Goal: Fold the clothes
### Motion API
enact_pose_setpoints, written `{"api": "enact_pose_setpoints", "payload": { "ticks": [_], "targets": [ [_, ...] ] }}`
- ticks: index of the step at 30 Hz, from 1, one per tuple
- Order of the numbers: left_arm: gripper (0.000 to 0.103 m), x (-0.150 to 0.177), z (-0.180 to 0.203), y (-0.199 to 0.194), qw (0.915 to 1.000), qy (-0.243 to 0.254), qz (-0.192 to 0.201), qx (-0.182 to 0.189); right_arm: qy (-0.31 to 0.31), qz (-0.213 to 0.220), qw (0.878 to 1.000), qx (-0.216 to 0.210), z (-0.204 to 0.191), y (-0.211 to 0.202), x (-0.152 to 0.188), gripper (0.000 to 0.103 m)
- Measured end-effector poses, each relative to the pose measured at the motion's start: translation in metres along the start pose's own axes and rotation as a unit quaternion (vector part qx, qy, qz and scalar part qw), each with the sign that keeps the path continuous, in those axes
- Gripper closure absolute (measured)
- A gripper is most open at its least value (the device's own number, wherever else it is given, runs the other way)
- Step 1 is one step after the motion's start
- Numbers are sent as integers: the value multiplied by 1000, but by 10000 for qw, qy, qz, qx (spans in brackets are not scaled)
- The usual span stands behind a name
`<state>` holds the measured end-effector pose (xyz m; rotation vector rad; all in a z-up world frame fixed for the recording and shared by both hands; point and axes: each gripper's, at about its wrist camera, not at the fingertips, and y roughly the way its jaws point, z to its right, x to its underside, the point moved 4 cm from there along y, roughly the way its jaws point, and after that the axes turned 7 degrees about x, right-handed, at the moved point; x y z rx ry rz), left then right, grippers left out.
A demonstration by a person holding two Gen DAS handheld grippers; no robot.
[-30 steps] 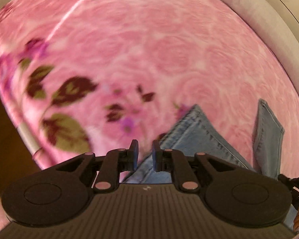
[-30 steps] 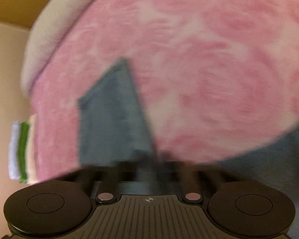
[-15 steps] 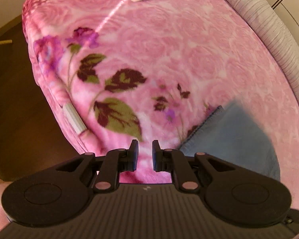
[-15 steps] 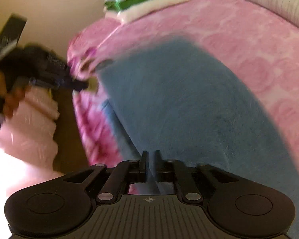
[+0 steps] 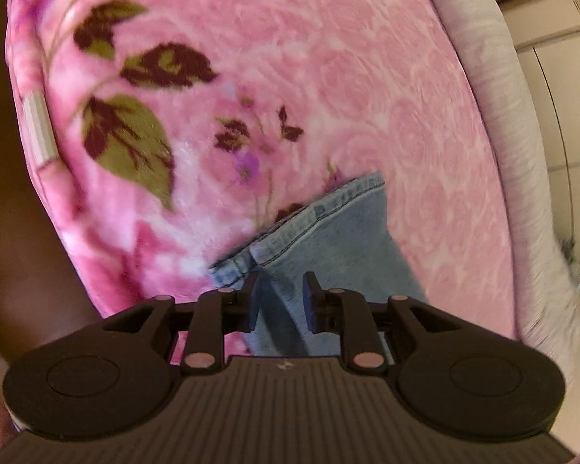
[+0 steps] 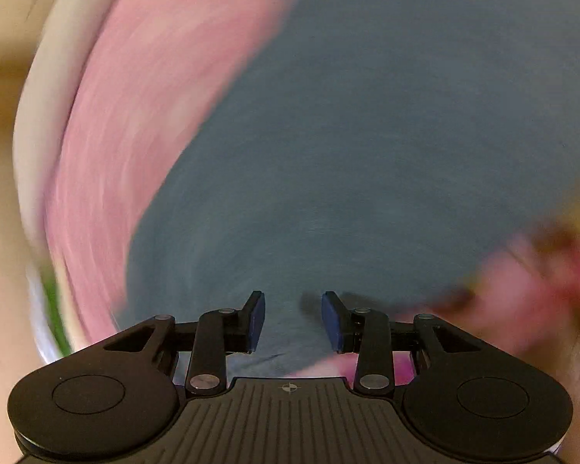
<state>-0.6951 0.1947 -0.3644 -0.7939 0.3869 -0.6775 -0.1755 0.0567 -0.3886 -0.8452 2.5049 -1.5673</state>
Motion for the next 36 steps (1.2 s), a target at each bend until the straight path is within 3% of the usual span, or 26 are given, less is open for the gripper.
{"api": "enact_pose_setpoints", "payload": {
  "ticks": [2,5,17,19,20,22,24,32,33,34,36],
  "targets": [
    [82,0,1,0,10000,-35,30,29,660,169,9974,-234,25,-10,-2,66],
    [80,1,3,2,10000,-51,78,14,1100,340,9924,-445,40,-9,-3,66],
    [76,3,-1,6,9990,-415,89,118,1397,236,9872,-729,47,-2,-7,66],
    [78,3,-2,11,9988,-470,115,104,1441,256,9870,-664,50,-3,-11,66],
    [88,3,0,12,9990,-407,130,94,1462,241,9868,-653,51,-3,-12,66],
    [96,3,5,12,9997,-178,169,76,1482,184,9867,-648,51,-4,-11,66],
    [96,1,8,10,9998,63,184,80,1444,115,9871,-682,50,-5,-9,66],
    [98,-1,5,19,9999,126,101,-14,1434,288,9882,-453,59,-4,-12,66],
    [103,-1,5,20,9997,204,94,-33,1379,320,9892,-391,58,-4,-13,74],
    [103,-1,6,19,9995,304,95,-24,1323,351,9900,-329,57,-3,-13,99],
    [103,0,11,13,9980,619,138,49,1109,428,9926,-242,53,-4,-13,103]
  ]
}}
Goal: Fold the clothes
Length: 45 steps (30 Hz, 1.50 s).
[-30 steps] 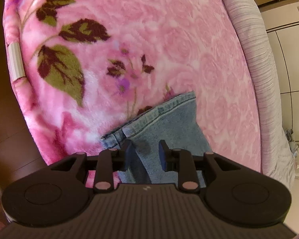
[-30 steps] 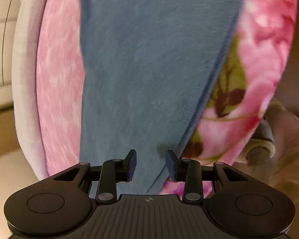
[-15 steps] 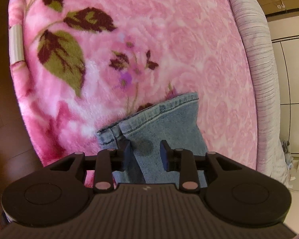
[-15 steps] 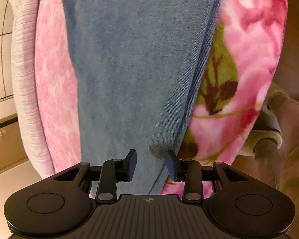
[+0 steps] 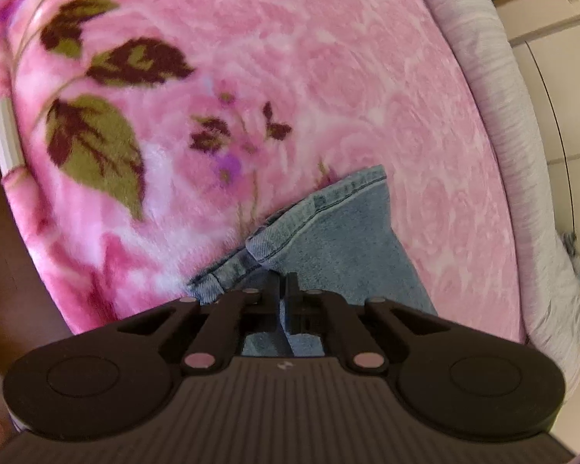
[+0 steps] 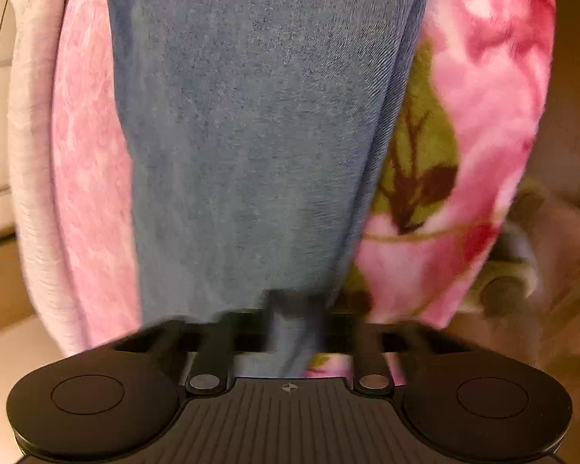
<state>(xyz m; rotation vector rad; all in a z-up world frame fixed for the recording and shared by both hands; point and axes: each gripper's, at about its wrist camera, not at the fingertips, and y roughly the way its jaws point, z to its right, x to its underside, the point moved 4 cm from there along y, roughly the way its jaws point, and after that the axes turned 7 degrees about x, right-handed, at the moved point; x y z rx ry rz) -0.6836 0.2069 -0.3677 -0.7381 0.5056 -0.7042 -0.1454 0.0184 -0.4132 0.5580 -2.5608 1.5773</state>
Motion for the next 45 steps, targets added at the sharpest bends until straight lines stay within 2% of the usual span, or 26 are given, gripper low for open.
{"api": "enact_pose_setpoints", "payload": {
  "ticks": [2,5,13,16,18,20,22,25,28,33,36,38,42,43,44,45],
  "targets": [
    [103,1,9,-11,9988,456,95,137,-375,85,9993,19,-8,-7,4,103],
    [103,8,16,-23,9928,1179,144,125,-717,137,9973,80,-16,-17,7,103],
    [101,27,-9,-5,9851,1656,-110,-445,-1046,225,9922,635,-16,0,12,103],
    [99,31,-7,2,9772,2025,-110,-627,-1328,320,9864,912,-20,11,14,103],
    [98,35,2,0,9665,2415,-191,-854,-1516,311,9818,1102,-26,10,16,101],
    [95,37,9,-6,9589,2570,-312,-1165,-1703,383,9744,1416,-32,4,15,93],
    [97,38,15,-12,9552,2503,-488,-1500,-1819,674,9623,1906,-34,-10,10,85],
    [97,46,38,-18,9538,2520,-754,-1453,-1750,1318,9457,2402,-30,-39,-14,81],
    [97,66,85,2,9373,3090,-1164,-1119,-1749,1725,9352,2551,-25,-61,-46,81],
    [96,117,185,75,9066,3732,-1966,-104,-1750,1875,9330,2525,-12,-82,-99,79],
    [96,159,253,123,8790,4074,-2444,410,-1847,1880,9297,2571,5,-106,-130,79],
    [90,191,293,152,8590,4282,-2717,698,-1967,1933,9253,2602,14,-121,-157,79],
    [81,250,364,206,8247,4516,-3222,1099,-2284,2318,9086,2618,23,-165,-218,78],
    [76,260,378,216,8182,4543,-3316,1195,-2357,2437,9036,2618,25,-178,-234,76],
    [74,272,392,227,8105,4589,-3403,1291,-2405,2549,8998,2598,28,-192,-250,65],
    [74,283,406,238,8024,4638,-3489,1388,-2420,2659,8974,2556,31,-205,-267,49]
  ]
}}
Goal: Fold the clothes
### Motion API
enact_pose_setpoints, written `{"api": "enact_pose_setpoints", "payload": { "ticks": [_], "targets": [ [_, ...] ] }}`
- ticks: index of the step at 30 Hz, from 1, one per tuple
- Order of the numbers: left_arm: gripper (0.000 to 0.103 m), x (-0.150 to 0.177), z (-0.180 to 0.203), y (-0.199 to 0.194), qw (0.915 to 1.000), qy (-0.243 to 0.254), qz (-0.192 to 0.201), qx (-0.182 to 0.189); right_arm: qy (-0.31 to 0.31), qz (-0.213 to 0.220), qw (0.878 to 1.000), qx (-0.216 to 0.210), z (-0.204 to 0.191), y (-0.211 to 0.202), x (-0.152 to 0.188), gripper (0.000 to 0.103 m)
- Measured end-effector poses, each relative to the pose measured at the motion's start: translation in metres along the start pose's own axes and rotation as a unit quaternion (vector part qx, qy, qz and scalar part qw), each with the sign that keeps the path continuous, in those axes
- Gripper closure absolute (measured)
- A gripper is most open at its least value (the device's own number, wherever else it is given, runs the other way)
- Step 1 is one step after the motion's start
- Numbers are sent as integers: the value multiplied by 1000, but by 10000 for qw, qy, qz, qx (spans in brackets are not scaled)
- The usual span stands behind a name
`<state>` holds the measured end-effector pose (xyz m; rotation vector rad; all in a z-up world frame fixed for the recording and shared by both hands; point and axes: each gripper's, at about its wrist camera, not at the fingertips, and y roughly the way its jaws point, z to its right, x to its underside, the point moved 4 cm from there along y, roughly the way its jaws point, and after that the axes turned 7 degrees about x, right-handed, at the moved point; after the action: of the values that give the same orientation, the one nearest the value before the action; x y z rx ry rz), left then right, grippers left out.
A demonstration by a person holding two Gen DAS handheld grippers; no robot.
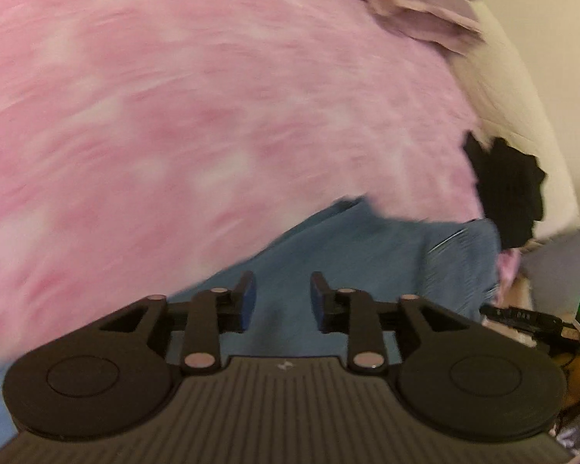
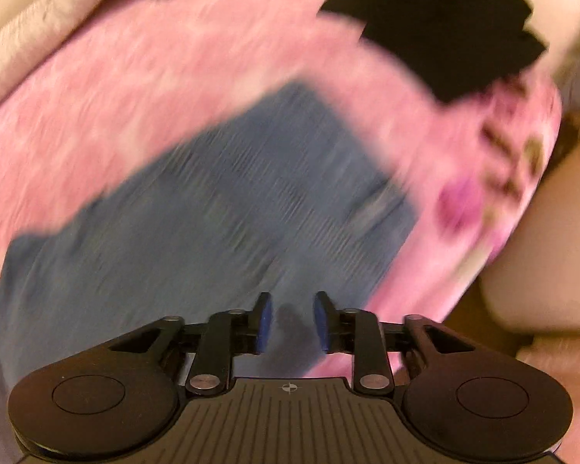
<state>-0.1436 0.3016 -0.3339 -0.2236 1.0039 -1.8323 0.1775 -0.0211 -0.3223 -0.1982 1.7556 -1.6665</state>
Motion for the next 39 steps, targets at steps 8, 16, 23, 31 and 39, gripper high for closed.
{"api": "enact_pose_setpoints", "payload": {
  "ticks": [8,16,23,31,39],
  "targets": [
    [65,-61,25,103,9912,387,-1110,606,198,468,9974,-505,61,24,-86,30],
    [66,-69,21,151,9741,-660,-1580,1478,395,-8,9852,-1665,53,62,-99,30],
    [103,-69,1,158,9796,-977,-1108,1360,615,-196,9694,-2367,54,81,-106,83],
    [103,-56,17,135,9912,45,-194,1305,174,-100,9767,-2138,42,87,-107,90],
    [100,-54,14,154,9941,804,-143,714,-612,-101,9964,-581,37,112,-87,100]
  ]
}}
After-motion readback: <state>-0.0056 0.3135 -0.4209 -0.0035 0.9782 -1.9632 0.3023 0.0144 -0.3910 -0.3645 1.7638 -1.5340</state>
